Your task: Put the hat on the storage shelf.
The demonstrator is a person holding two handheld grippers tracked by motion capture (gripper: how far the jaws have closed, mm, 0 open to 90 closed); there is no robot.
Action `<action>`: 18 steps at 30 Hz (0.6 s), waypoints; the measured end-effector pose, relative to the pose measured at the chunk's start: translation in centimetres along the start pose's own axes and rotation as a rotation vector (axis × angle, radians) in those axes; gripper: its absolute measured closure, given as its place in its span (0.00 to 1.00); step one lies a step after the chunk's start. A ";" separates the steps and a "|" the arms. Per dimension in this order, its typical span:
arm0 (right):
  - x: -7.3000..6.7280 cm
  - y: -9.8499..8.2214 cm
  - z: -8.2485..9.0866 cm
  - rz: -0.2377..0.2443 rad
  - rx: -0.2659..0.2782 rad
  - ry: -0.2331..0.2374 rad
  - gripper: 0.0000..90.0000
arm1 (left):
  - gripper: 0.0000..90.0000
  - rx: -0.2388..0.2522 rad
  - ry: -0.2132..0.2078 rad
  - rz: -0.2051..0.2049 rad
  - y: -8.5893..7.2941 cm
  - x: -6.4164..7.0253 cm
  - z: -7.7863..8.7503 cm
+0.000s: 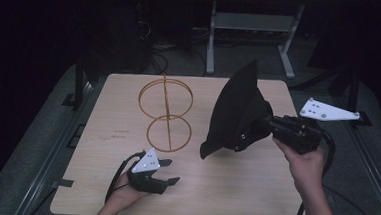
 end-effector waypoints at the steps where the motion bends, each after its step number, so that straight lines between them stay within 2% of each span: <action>1: 0.0 0.2 -0.2 0.000 0.000 0.003 0.98 | 0.40 0.004 0.002 0.004 0.0 0.0 0.0; 10: -0.4 2.1 -2.3 0.000 0.013 0.024 0.98 | 0.40 -0.016 0.008 -0.019 -0.3 -0.1 -0.2; 18: -1.3 4.3 -4.5 0.020 0.029 0.057 0.98 | 0.40 -0.006 0.011 -0.025 -0.3 -0.1 -0.2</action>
Point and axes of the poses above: each handheld gripper's, and its own axes: z roughly backward along the jaws, y roughly out of its top, x roughly to its right, the point moved 3 cm from there along -z, roughly forward along the jaws, and after that the axes turned 10 degrees about x, right-handed, at the moved point
